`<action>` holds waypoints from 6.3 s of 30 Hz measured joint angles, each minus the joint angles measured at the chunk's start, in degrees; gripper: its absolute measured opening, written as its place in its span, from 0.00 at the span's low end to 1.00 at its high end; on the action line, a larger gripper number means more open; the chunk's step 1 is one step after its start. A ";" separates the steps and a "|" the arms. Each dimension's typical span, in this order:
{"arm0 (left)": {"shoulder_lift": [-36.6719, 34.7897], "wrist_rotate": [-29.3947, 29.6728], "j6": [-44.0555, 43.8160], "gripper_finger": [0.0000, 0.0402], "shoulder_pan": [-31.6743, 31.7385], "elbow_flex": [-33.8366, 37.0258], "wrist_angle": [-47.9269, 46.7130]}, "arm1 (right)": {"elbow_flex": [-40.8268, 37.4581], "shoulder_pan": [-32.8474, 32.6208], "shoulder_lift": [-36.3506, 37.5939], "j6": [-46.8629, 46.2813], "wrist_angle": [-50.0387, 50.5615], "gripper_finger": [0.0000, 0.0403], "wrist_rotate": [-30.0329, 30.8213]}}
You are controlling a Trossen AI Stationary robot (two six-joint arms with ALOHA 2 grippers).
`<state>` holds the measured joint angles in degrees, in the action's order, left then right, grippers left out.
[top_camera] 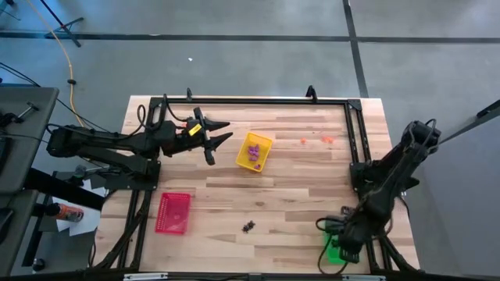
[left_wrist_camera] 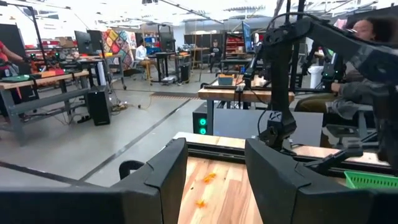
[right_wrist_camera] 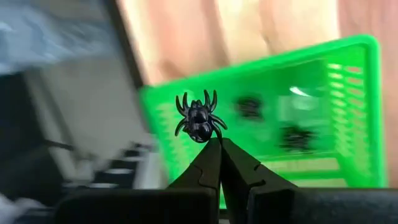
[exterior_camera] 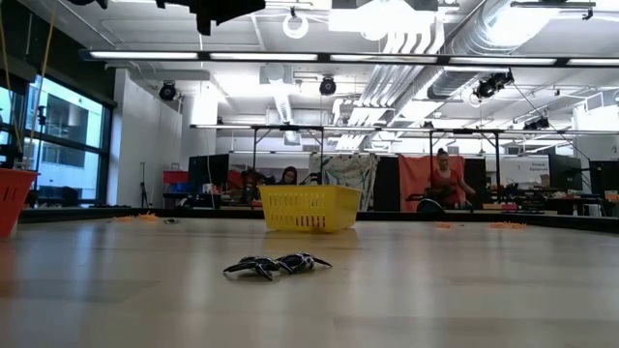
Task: Sort Halloween decoration
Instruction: Put the black spider toy into the green bin, then put the top black spider toy into the green bin
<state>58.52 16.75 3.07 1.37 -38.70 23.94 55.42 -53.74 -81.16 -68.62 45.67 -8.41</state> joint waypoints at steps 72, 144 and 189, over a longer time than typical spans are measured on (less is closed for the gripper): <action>-0.02 -11.50 -10.50 0.38 0.09 0.02 -0.42 | 0.04 52.96 1.26 54.63 -79.10 0.55 10.85; 8.55 -2.29 -25.14 0.48 24.31 -14.47 -61.60 | 0.04 59.60 7.38 61.91 -59.43 0.00 8.36; 39.87 -11.96 -32.48 0.44 33.85 -14.60 -66.58 | 0.04 55.45 7.31 58.12 -50.57 0.00 8.60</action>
<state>98.39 4.79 -29.41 35.21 -53.30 -42.63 55.46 1.72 -73.84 -10.50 -4.91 0.19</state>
